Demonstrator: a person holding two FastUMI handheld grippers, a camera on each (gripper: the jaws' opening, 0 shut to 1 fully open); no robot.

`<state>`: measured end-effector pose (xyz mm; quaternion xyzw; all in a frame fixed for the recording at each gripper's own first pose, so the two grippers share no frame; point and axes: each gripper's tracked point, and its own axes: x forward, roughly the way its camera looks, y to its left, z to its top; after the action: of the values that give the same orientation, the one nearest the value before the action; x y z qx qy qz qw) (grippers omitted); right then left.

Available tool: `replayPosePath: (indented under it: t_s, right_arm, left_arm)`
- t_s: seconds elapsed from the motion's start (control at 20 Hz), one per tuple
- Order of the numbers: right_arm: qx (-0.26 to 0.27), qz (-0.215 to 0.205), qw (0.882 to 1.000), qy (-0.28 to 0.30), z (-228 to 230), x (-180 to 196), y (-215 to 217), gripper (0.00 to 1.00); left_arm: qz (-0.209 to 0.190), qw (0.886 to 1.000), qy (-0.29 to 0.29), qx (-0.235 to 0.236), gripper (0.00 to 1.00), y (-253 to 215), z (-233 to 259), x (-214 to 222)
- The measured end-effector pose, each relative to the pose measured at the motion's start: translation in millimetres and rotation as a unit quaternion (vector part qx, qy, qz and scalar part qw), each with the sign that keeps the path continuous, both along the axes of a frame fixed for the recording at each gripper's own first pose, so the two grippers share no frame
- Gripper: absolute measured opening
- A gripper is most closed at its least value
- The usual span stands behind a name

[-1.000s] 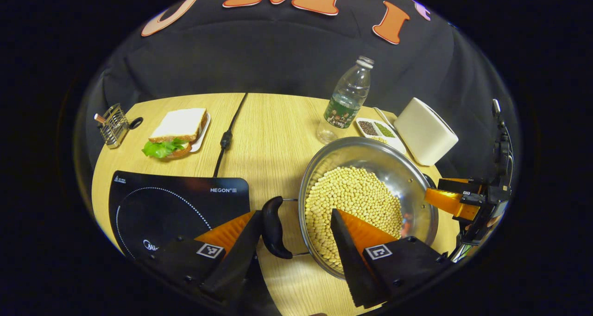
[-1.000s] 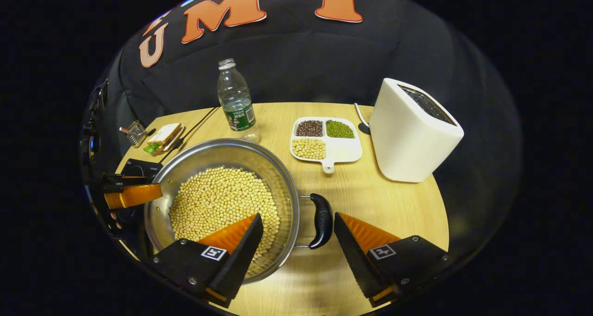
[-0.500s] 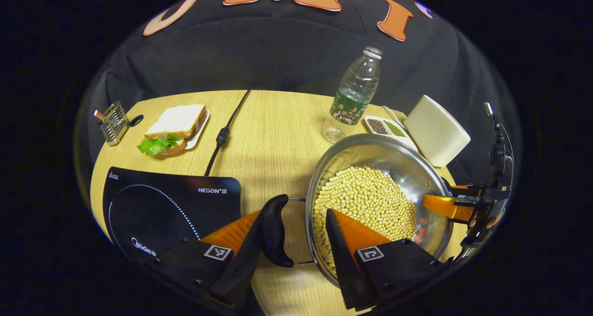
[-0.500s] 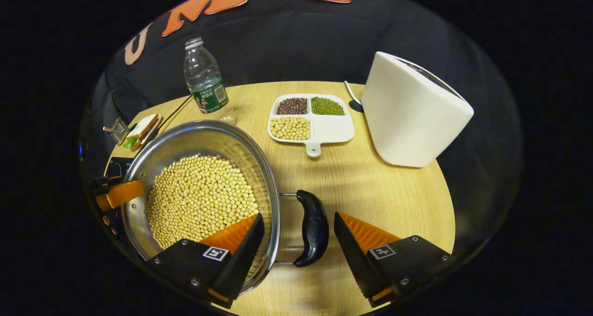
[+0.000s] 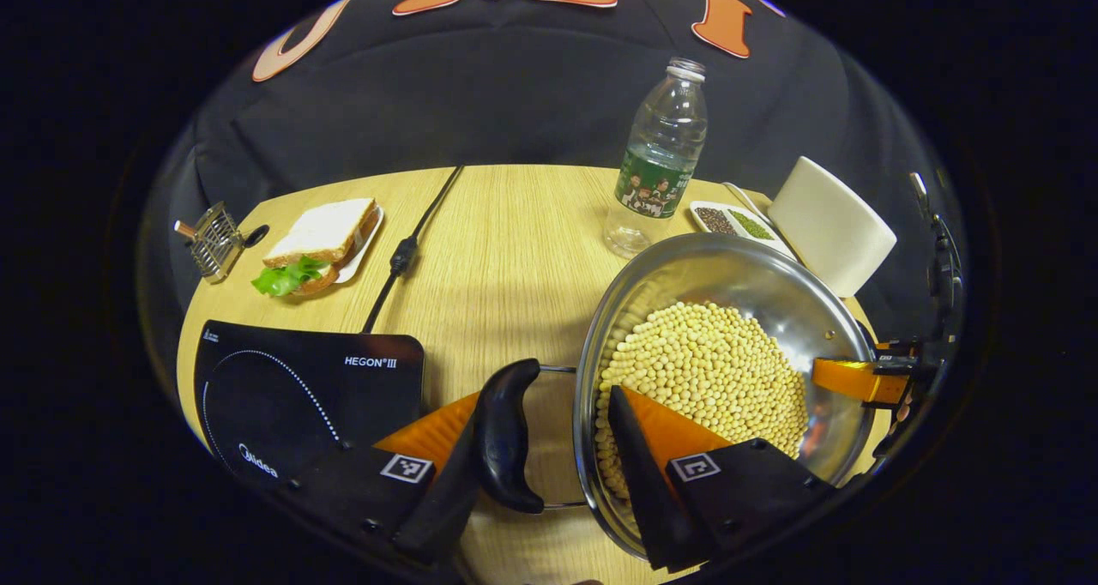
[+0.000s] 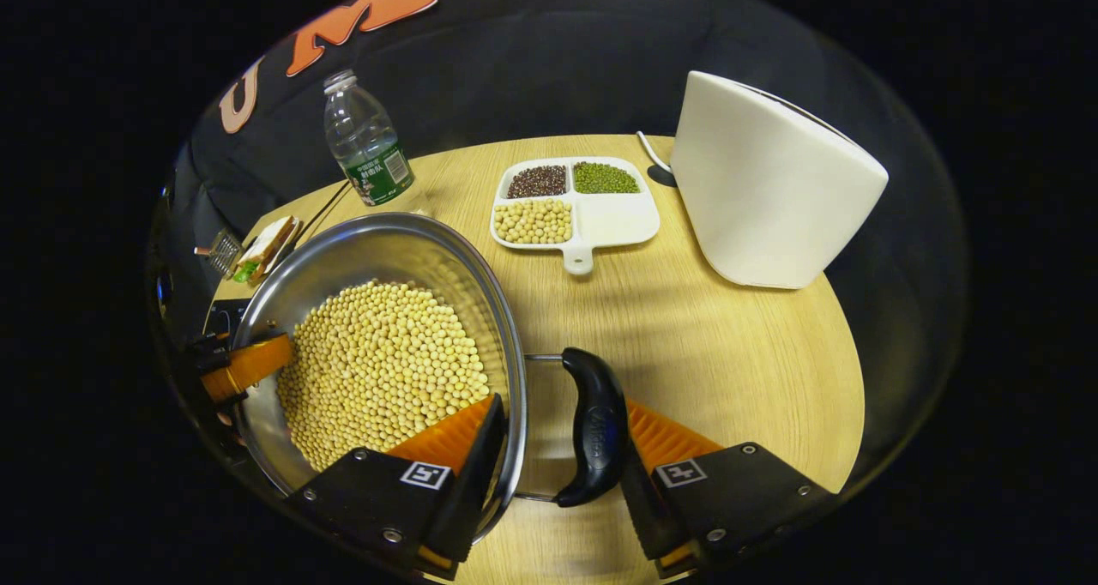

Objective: First push the handle of the pot to place it horizontally, then grasp the pot with both hands and set it on the induction cooktop.

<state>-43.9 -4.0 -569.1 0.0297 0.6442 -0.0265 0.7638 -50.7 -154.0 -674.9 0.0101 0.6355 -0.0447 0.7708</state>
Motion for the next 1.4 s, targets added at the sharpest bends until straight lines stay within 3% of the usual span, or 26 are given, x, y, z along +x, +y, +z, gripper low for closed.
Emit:
replayPosePath:
  t_s: [0.1,0.25,0.55,0.8,1.4]
  right_arm:
    - [0.001,-0.007,1.000,0.001,-0.7,-0.6,-0.5,0.70]
    - [0.005,-0.022,1.000,0.002,0.1,-1.6,-1.4,0.66]
    - [0.002,-0.024,1.000,0.012,2.5,-7.1,1.5,0.59]
    - [-0.005,-0.013,1.000,0.011,21.9,-11.2,3.3,0.58]
    - [0.005,-0.020,1.000,-0.018,98.4,-19.9,-2.4,0.58]
  left_arm:
    - [0.022,1.000,-0.013,0.002,0.85,2.3,-1.7,5.2]
    - [0.034,0.999,-0.014,-0.004,0.76,2.4,-2.2,3.8]
    - [0.037,0.999,-0.007,0.014,0.74,3.3,2.2,-1.8]
    - [0.036,0.999,-0.004,0.019,0.74,4.1,19.4,-7.8]
    - [-0.028,0.997,-0.062,0.030,0.73,-10.2,101.4,19.2]
